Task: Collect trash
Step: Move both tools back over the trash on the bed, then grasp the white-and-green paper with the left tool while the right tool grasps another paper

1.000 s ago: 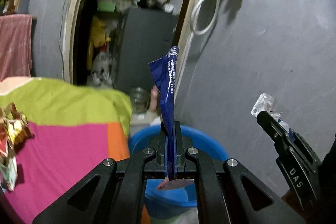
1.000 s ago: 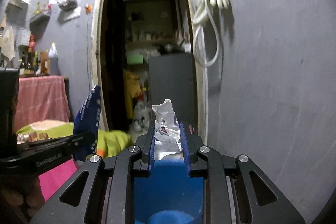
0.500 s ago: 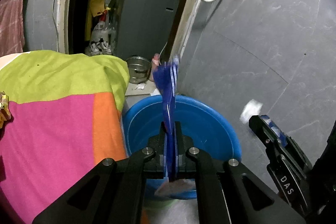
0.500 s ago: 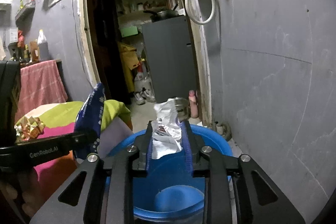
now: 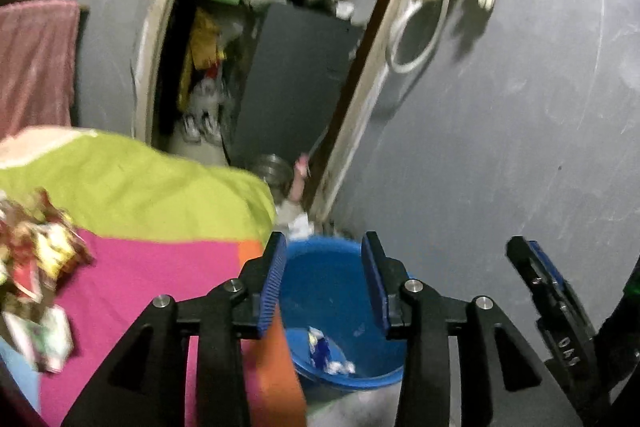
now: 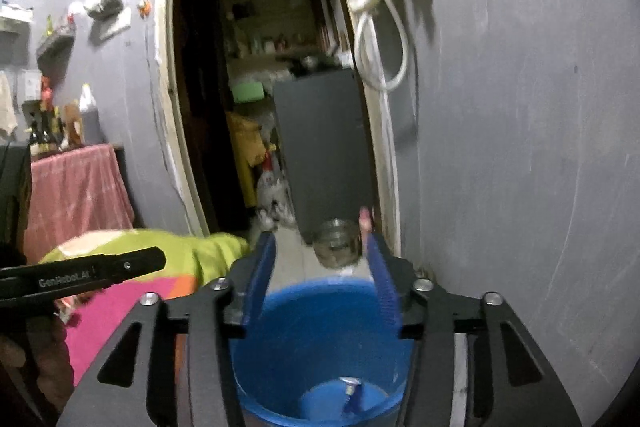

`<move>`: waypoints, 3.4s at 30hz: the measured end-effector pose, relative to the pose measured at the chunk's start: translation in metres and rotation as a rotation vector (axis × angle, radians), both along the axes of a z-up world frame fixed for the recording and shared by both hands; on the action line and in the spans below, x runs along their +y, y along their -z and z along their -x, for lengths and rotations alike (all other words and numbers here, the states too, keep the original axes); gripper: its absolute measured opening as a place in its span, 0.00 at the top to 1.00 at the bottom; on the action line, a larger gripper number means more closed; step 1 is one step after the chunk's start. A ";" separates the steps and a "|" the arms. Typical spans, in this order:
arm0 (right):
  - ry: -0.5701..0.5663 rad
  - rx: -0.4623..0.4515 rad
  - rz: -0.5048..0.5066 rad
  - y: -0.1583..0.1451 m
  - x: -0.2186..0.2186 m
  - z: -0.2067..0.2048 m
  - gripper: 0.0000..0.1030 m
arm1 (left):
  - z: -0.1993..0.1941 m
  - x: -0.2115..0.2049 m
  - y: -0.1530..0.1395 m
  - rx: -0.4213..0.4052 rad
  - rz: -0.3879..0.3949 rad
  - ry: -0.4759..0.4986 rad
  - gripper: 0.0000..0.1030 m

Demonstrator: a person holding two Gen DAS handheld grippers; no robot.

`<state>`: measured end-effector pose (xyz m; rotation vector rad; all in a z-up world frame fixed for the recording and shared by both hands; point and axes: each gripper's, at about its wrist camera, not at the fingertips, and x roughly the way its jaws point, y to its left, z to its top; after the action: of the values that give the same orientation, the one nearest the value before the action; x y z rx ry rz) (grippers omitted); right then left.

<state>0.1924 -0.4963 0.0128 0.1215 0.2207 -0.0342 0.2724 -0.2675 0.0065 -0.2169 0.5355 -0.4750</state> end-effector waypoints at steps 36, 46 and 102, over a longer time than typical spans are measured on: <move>-0.292 -0.210 0.055 -0.044 0.241 0.048 0.00 | 0.120 0.292 -0.024 -0.291 -0.130 -0.419 0.02; -0.342 0.037 0.124 -0.004 0.268 0.007 0.00 | 0.095 0.318 0.023 -0.101 -0.110 -0.376 0.02; -0.566 0.505 0.074 0.084 0.276 -0.066 0.67 | 0.001 0.284 0.067 0.250 -0.007 -0.095 0.92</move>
<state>0.2583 -0.2205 -0.0717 -0.0294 0.7509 0.4945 0.2719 0.0160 -0.0602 -0.2960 0.7675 -0.3550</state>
